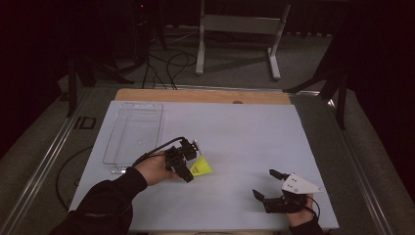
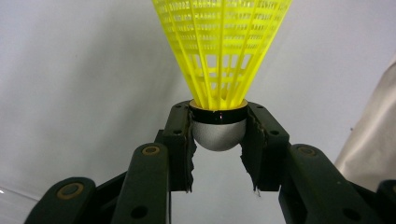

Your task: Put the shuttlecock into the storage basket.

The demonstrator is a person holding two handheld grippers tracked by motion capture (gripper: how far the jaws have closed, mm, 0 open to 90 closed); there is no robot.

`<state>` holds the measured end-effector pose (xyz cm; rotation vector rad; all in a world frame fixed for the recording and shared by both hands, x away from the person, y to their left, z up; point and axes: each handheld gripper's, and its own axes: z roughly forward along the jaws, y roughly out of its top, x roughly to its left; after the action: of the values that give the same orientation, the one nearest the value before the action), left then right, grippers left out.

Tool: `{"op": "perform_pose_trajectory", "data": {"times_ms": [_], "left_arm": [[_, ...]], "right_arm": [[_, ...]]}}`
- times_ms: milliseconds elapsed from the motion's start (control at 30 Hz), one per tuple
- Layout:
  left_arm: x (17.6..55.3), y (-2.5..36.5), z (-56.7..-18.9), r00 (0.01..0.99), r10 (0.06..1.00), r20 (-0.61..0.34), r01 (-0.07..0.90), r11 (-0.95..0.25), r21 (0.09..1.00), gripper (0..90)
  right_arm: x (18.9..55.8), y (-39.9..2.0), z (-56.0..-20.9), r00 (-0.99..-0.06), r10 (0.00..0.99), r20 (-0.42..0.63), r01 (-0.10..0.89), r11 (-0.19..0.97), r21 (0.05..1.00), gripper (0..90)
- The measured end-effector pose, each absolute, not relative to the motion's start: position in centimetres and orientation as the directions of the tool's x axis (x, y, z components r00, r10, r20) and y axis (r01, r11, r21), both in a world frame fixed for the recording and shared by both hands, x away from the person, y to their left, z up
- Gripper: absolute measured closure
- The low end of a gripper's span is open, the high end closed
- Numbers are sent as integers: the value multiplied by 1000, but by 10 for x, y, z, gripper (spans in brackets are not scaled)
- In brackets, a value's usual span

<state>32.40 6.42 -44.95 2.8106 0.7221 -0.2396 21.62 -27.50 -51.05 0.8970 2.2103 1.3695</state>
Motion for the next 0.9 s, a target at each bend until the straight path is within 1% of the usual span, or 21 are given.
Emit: {"op": "perform_pose_trajectory", "data": {"times_ms": [267, 500, 800, 900], "left_arm": [[323, 62, -439, 882, 417, -218, 457, -870, 184, 657], [324, 66, -430, 886, 404, -225, 449, -870, 205, 657], [327, 75, -414, 894, 398, -207, 438, -874, 210, 657], [329, 81, -404, 897, 394, -201, 434, -873, 222, 657]], "right_arm": [[216, -275, -510, -721, 693, 3, 312, 321, 894, 82], [216, -275, -510, -721, 693, -1, 309, 323, 894, 83], [215, -273, -510, -734, 680, 10, 310, 322, 895, 83], [215, -273, -510, -739, 674, -2, 298, 330, 896, 83]]}}
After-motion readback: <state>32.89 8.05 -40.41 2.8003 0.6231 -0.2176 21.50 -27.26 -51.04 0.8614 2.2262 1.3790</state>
